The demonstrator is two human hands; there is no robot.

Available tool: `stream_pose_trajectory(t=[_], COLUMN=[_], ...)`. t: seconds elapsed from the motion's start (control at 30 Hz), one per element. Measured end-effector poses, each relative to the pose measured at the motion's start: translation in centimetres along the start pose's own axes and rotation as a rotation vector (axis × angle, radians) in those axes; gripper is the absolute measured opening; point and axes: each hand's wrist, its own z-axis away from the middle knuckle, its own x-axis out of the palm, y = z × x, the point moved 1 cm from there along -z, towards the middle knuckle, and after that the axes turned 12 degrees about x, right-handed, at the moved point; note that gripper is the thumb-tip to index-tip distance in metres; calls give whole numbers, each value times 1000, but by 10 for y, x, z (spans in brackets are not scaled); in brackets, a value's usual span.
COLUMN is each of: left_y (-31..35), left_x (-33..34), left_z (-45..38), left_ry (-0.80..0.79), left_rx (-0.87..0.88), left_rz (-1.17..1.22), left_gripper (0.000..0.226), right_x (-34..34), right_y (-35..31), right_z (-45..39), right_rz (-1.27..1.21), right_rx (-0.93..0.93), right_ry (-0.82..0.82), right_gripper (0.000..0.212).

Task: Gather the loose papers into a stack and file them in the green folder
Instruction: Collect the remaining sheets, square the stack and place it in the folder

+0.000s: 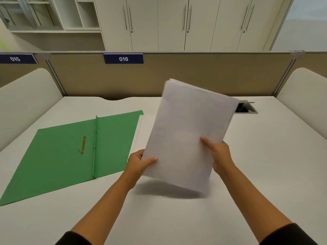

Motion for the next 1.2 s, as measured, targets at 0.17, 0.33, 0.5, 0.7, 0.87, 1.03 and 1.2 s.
stream_pose_trajectory(t=[0.17,0.33,0.5,0.7,0.87,1.03,1.2], left_y=[-13,-28,-35,-31,-34,-32,-35], left_x=[2,52,45,-9,-28,-16,-16], left_z=[7,42,41,21,8,5,10], left_ry=[171,125,144,-65,-60,110,190], left_rx=[-172,-413,-607,-713,-734,-618,-533], left_rz=[329,467,342,122,43,40,-64], left_gripper=[11,20,15,19,26,19,23], right_x=[-19,-12,-37,-106,-97,-55,-58], right_y=[44,90,90,46,27,46,52], right_z=[-2,19,18,5,5,3,10], right_rz=[-232,-378,-429,-40,429,779,638], right_rx=[391,575,602,559,521,320,328], right_ry=[73,83,167,271,98,222,177], right_gripper=[71,22,1,6,13,46,32])
